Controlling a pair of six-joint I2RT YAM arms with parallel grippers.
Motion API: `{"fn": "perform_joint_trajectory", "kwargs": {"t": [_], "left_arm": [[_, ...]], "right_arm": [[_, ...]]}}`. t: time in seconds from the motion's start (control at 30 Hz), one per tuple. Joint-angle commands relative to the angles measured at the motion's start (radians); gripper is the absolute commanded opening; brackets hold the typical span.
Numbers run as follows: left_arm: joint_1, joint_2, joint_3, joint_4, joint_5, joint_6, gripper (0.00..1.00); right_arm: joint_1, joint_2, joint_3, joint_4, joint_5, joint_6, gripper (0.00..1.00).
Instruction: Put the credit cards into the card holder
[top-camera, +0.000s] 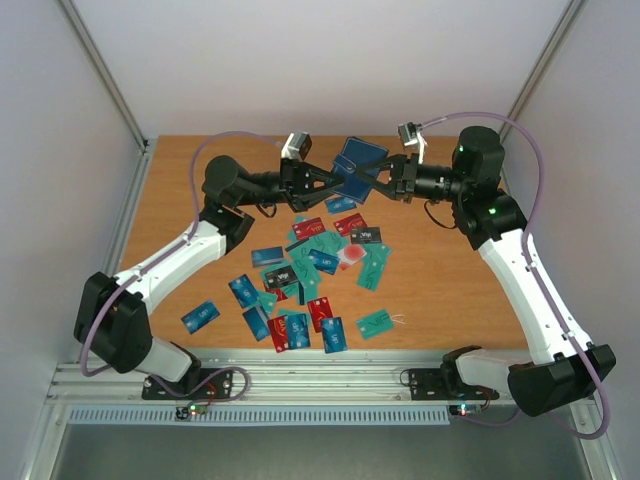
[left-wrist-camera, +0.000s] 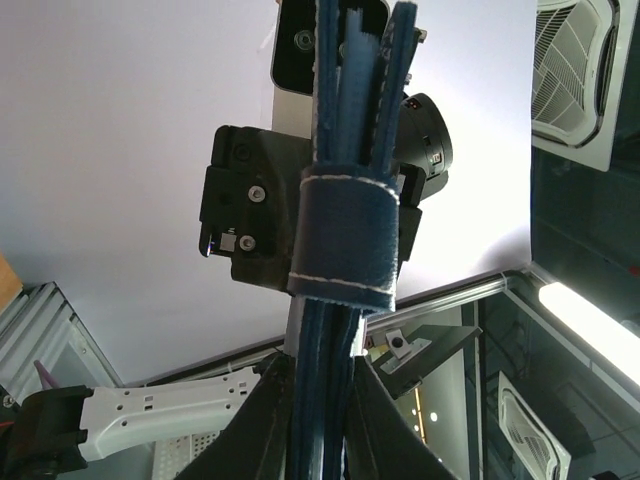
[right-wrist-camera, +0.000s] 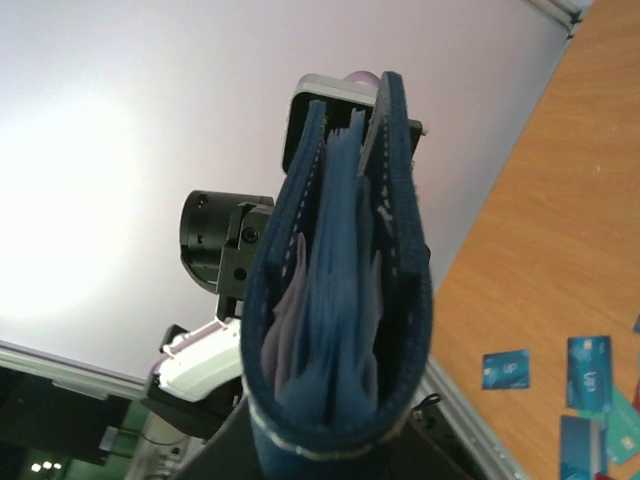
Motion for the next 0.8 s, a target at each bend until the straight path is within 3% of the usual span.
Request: {"fn": "perform_joint_trajectory", "kwargs": {"t": [0.0, 0.07, 0.17, 0.27, 0.37, 0.47, 0.6, 0.77], "left_arm": [[-0.006, 0.002, 0.035, 0.052, 0.025, 0.001, 0.08], [-0.006, -0.016, 0.033, -0.049, 0.033, 0.063, 0.12], [-0.006, -0.055, 0.036, -0.285, 0.012, 0.240, 0.19], [-0.006, -0.100, 0.070, -0.561, -0.033, 0.431, 0.38], [-0.006, -0.147, 0.154, -0.972, -0.142, 0.756, 0.52], [-0.006, -0.181, 0.227, -1.234, -0.288, 1.021, 0.56], [-0.021, -0.212, 0.292, -1.408, -0.485, 1.236, 0.56], [-0.135, -0.222, 0.345, -1.461, -0.688, 1.486, 0.57]], "right_arm": [[0.001, 0.008, 0.031, 0.001, -0.001, -0.015, 0.09], [0.002, 0.003, 0.032, -0.043, 0.006, -0.033, 0.02], [0.001, -0.015, 0.033, -0.132, 0.028, -0.073, 0.01], [0.001, -0.029, 0.033, -0.220, 0.055, -0.112, 0.01], [0.001, -0.034, 0.048, -0.322, 0.093, -0.159, 0.01], [0.001, -0.025, 0.064, -0.398, 0.115, -0.189, 0.01], [0.004, 0.006, 0.100, -0.500, 0.111, -0.234, 0.01], [0.016, 0.078, 0.221, -0.705, 0.143, -0.311, 0.01]]}}
